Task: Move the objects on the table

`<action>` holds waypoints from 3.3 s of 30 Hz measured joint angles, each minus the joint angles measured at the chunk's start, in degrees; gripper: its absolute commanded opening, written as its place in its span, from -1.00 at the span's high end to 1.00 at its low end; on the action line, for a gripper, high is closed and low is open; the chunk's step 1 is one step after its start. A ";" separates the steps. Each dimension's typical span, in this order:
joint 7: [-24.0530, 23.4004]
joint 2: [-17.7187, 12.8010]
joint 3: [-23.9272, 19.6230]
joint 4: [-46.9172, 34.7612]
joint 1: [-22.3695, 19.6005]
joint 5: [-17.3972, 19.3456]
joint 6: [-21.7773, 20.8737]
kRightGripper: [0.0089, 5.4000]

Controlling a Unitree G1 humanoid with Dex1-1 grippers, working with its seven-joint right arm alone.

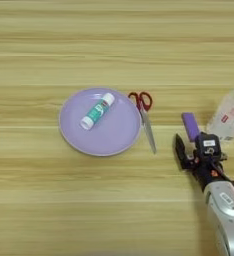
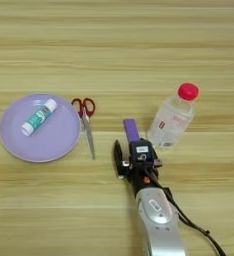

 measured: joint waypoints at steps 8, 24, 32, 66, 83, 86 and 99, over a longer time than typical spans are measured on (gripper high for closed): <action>0.24 0.28 1.96 -6.57 1.76 -0.48 0.81 -0.81; 1.35 -0.89 8.00 -11.71 4.12 -5.57 0.18 -0.99; 2.68 -0.43 9.77 -7.21 2.92 -5.01 -0.66 -0.99; 3.63 1.09 6.96 10.89 -11.47 -0.45 -0.17 -0.99; -0.39 1.25 6.80 19.13 -17.24 -1.01 -2.97 -0.75; -1.38 1.17 6.86 19.16 -17.31 -1.70 -2.94 -0.64; -3.78 0.53 6.24 16.56 -15.89 -4.27 -0.41 -0.11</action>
